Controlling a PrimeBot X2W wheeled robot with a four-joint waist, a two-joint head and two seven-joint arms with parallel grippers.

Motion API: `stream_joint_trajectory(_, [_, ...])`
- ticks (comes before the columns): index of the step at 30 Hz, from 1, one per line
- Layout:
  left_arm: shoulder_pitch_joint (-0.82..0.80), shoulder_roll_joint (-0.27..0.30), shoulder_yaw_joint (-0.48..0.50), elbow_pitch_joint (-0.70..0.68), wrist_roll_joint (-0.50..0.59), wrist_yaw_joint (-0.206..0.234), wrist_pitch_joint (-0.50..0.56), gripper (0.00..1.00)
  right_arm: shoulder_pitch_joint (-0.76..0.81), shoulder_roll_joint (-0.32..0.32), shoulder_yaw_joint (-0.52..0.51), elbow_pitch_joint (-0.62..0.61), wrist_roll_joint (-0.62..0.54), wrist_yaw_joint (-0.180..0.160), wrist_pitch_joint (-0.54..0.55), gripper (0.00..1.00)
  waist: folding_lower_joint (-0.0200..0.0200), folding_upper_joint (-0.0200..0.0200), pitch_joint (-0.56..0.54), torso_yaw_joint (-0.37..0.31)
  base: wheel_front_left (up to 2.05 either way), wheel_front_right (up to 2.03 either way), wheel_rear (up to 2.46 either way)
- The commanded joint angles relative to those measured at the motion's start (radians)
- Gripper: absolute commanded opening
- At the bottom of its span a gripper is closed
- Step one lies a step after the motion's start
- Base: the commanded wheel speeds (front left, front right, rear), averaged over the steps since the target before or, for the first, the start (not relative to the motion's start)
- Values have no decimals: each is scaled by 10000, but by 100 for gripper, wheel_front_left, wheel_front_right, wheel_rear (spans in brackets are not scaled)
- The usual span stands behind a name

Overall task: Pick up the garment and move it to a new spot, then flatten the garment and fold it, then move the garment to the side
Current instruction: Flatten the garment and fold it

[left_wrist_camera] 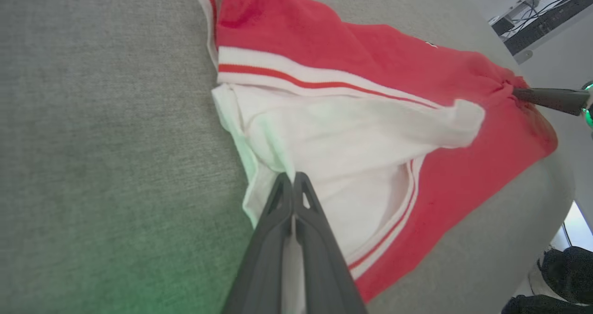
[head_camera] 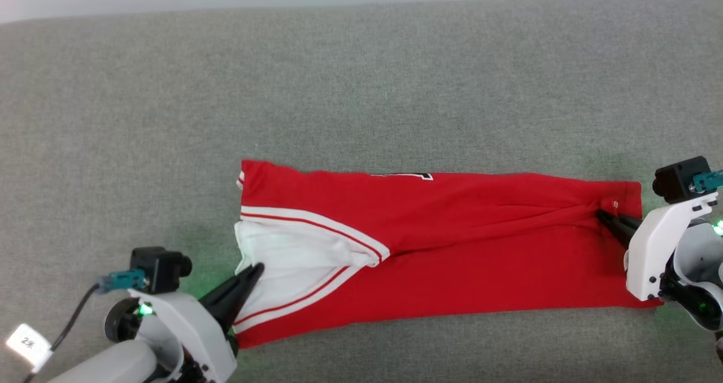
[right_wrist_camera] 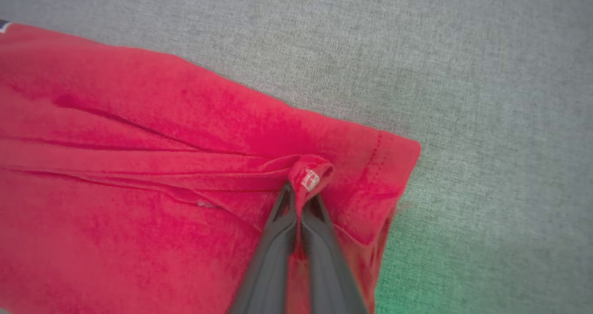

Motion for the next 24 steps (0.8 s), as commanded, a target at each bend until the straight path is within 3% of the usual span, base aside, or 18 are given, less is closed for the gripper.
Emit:
stream_joint_trajectory(1, [-157, -253, -10, 398, 188, 117, -93, 0, 183, 163, -60, 98, -178, -8, 20, 0, 0, 0, 126, 2, 0, 0, 0])
stream_joint_trajectory(8, [-207, -843, -93, 1215, 299, 46, -130, 0, 390, 457, -115, 214, -410, -8, 96, 0, 0, 0, 243, -22, 0, 0, 0])
stream_joint_trajectory(9, [-207, -898, -67, 1316, 292, 40, -167, 0, 403, 487, -129, 206, -422, -8, 92, 7, 0, 0, 243, -30, 0, 0, 0])
stream_joint_trajectory(11, [-138, -1031, 65, 1427, 213, -5, -251, 0, 442, 528, -179, 155, -458, -8, 55, 48, 0, 0, 201, -35, 0, 0, 0])
stream_joint_trajectory(12, [-82, -1069, 136, 1468, 226, -38, -280, 11, 454, 538, -215, 123, -454, -8, 39, 100, 0, 0, 148, -36, 0, 0, 0])
stream_joint_trajectory(14, [8, -1101, 280, 1485, 301, -24, -359, 49, 512, 515, -284, -27, -347, -7, 91, 100, 0, 0, 19, -20, 0, 0, 0])
stream_joint_trajectory(15, [74, -1119, 349, 1458, 321, -13, -375, 80, 555, 479, -373, -120, -276, -8, 110, 100, 0, 0, -51, -9, 0, 0, 0])
stream_joint_trajectory(16, [127, -1126, 431, 1428, 362, 10, -398, 98, 587, 423, -475, -219, -246, -10, 111, 100, 0, 0, -129, 5, 0, 0, 0])
stream_joint_trajectory(24, [1063, -1379, 1829, 714, 928, 484, -468, 100, 1384, -117, -1602, -1280, -93, -10, 531, 100, 0, 0, -861, 284, 0, 0, 0])
